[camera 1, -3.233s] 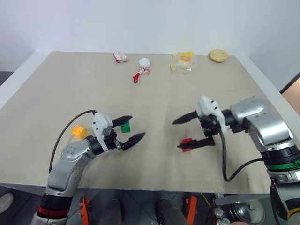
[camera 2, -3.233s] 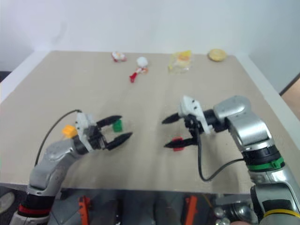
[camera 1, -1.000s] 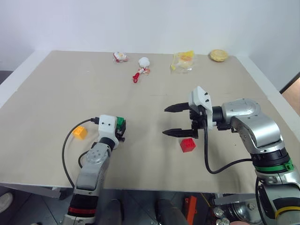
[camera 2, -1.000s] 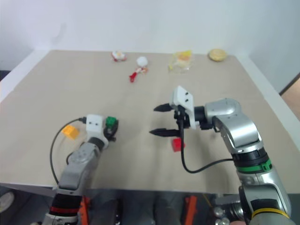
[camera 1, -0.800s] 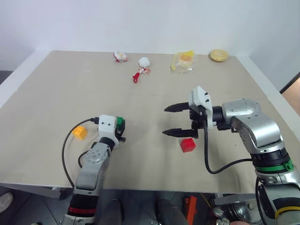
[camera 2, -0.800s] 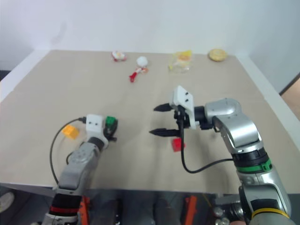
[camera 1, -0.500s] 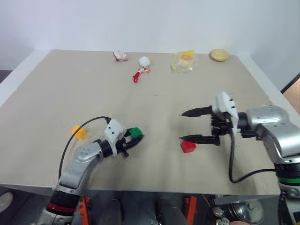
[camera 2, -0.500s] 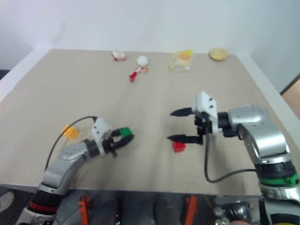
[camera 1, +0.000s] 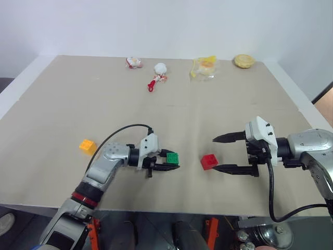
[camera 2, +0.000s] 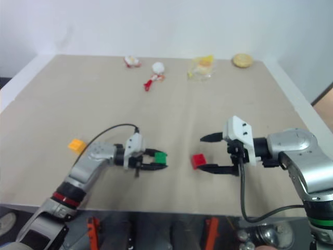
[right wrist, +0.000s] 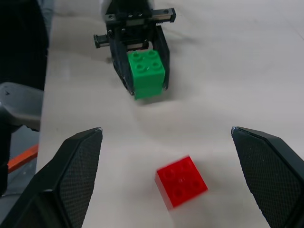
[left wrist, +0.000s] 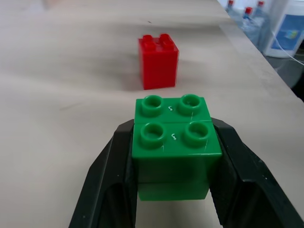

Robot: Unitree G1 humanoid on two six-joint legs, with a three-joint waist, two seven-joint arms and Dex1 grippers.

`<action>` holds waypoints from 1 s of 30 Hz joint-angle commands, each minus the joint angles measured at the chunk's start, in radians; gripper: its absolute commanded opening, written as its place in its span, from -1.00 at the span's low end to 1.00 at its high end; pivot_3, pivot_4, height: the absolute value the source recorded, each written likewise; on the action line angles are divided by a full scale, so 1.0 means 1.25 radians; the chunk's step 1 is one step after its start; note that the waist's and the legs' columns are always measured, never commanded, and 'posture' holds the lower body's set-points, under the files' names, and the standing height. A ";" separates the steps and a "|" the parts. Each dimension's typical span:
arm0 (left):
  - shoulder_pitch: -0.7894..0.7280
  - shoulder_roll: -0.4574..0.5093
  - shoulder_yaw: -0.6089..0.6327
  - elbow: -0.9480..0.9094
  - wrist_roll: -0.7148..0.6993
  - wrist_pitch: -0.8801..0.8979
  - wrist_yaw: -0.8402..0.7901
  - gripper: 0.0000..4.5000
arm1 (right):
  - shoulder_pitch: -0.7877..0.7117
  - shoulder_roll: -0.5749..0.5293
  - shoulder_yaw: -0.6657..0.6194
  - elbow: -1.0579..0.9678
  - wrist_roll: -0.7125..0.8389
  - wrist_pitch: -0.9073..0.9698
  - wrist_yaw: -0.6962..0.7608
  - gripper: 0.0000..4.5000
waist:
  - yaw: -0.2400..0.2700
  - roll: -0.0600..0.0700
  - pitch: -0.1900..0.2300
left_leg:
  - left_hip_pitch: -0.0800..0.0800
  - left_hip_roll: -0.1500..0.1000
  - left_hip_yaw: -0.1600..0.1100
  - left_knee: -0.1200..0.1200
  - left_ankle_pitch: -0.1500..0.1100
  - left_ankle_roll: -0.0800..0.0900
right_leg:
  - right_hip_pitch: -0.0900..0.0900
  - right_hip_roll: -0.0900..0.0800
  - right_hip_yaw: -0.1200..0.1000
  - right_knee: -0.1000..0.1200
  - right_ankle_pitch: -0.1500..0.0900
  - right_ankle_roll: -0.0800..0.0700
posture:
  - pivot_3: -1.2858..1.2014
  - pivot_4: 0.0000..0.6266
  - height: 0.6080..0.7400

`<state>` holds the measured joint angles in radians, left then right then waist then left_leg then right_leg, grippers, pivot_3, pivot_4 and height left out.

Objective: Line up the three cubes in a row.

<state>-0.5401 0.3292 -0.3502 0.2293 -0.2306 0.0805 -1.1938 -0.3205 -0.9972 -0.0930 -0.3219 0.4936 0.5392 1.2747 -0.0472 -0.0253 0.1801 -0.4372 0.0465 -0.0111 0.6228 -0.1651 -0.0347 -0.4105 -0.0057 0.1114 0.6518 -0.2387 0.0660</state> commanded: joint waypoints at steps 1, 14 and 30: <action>-0.021 -0.015 -0.016 0.040 0.033 -0.049 -0.010 -0.39 | 0.002 -0.017 -0.040 -0.034 0.023 0.007 -0.015 1.00 | 0.000 0.000 0.000 | 0.000 0.000 0.000 0.000 0.000 0.000 | 0.000 0.000 0.000 0.000 0.000 0.000 | 0.03 -0.52 1.00; -0.034 -0.066 -0.002 0.081 0.054 -0.059 0.005 -0.39 | 0.010 -0.026 -0.042 -0.043 0.034 0.015 -0.030 1.00 | 0.001 0.000 0.000 | 0.000 0.000 -0.001 0.002 0.000 0.000 | 0.001 0.000 0.000 0.000 0.001 0.001 | 0.03 -0.52 1.00; -0.036 -0.057 0.014 0.066 0.039 -0.027 -0.017 0.98 | 0.012 -0.026 -0.035 -0.037 0.028 0.013 -0.030 1.00 | 0.001 0.000 0.000 | 0.000 0.000 -0.001 0.002 0.000 0.000 | 0.001 0.000 0.000 0.000 0.001 0.001 | 0.03 -0.52 1.00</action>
<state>-0.5718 0.2541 -0.3548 0.3381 -0.1608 0.0445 -1.2084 -0.3015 -1.0106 -0.1172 -0.3513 0.5181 0.5595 1.2374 -0.0455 -0.0253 0.1801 -0.4374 0.0461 -0.0119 0.6254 -0.1651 -0.0347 -0.4089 -0.0060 0.1114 0.6518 -0.2379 0.0675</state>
